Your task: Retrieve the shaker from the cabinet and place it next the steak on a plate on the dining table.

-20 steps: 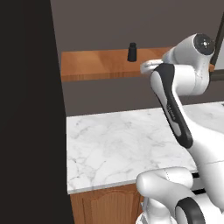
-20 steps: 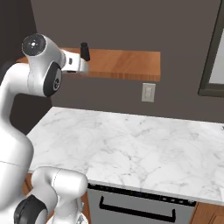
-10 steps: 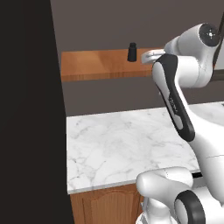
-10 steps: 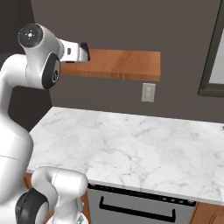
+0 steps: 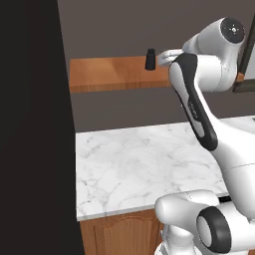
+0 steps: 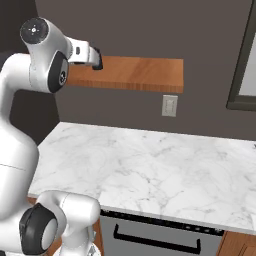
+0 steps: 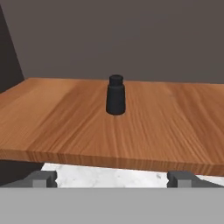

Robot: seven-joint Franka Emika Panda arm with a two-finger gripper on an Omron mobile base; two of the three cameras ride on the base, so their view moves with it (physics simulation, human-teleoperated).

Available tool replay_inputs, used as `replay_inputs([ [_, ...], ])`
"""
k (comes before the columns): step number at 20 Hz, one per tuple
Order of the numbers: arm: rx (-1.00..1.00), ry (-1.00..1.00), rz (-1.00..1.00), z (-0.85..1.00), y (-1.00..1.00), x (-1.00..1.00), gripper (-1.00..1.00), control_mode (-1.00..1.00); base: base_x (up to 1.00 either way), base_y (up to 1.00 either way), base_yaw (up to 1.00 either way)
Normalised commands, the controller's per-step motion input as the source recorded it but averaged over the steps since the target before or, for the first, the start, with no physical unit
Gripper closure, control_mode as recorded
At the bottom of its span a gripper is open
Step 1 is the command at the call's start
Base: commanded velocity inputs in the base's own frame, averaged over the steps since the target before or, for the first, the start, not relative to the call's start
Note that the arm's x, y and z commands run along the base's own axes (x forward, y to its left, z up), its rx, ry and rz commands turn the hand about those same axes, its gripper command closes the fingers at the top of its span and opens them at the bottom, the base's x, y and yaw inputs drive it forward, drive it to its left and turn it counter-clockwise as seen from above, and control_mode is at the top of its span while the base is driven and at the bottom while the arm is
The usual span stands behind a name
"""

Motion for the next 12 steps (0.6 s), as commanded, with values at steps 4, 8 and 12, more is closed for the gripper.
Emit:
replay_inputs([
  [4, 0.0, 0.01, 0.0, 0.0, 0.0, 0.41, -1.0, -1.0, 0.0, 0.0, 0.0],
  [8, 0.0, 0.0, 0.0, 0.0, 0.0, 0.44, -1.0, -1.0, 0.0, 0.0, 0.0],
  [12, 0.0, 0.0, 0.0, 0.0, 0.0, 0.42, -1.0, -1.0, 0.0, 0.0, 0.0],
])
